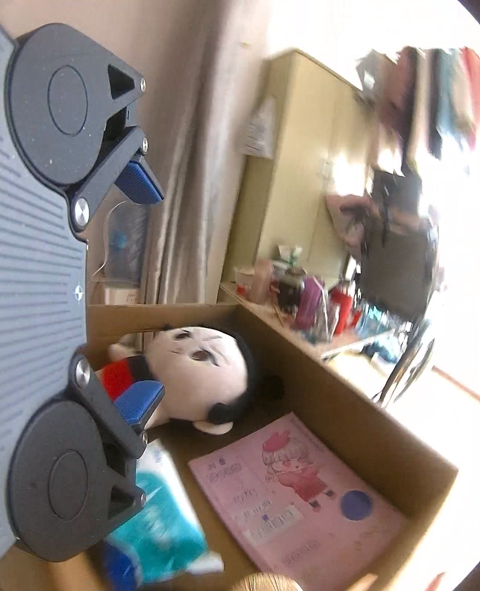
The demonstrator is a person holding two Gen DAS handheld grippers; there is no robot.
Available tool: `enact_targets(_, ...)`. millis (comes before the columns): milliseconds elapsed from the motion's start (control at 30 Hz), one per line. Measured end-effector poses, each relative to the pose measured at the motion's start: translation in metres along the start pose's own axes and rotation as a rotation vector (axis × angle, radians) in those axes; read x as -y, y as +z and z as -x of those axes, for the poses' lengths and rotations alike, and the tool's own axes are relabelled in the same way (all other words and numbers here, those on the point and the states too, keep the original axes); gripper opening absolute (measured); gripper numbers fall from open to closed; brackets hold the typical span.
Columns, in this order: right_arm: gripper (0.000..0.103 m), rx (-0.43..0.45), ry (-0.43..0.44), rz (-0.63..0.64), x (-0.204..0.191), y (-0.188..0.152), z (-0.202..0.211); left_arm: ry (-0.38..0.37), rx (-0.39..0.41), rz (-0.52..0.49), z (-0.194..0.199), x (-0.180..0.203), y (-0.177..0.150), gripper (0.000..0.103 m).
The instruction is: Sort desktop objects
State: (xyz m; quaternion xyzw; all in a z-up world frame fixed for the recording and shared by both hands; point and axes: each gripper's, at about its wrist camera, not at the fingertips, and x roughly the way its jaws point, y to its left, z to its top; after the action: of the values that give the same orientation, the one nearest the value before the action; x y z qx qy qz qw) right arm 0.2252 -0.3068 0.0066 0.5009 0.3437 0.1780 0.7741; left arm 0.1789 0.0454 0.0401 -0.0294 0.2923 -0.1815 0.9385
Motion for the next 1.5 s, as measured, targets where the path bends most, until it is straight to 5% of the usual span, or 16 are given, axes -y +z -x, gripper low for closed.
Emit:
enact_targets(267, 0.103, 0.05, -0.352, 0.485, -0.037, -0.07, 0.065, 0.144, 0.056, 0.131, 0.041, 0.003, -0.049, 0.103)
enact_targets(567, 0.103, 0.184, -0.587, 0.738, -0.053, -0.124, 0.083, 0.315, 0.113, 0.003, 0.064, 0.016, -0.063, 0.103)
enact_targets(833, 0.103, 0.222, -0.63, 0.839, -0.076, -0.133, 0.083, 0.374, 0.21, -0.088, 0.084, 0.026, -0.062, 0.103)
enact_targets(967, 0.103, 0.227, -0.618, 0.849, -0.085, -0.134, 0.085, 0.355, 0.203, -0.045, 0.086, 0.022, -0.062, 0.103)
enact_targets(1200, 0.103, 0.241, -0.672, 0.849, -0.091, -0.135, 0.081, 0.332, 0.12, 0.033, 0.076, 0.015, -0.064, 0.103)
enact_targets(1500, 0.103, 0.116, -0.751, 0.891, -0.082, -0.137, 0.068, 0.298, -0.01, 0.065, 0.059, 0.015, -0.074, 0.103)
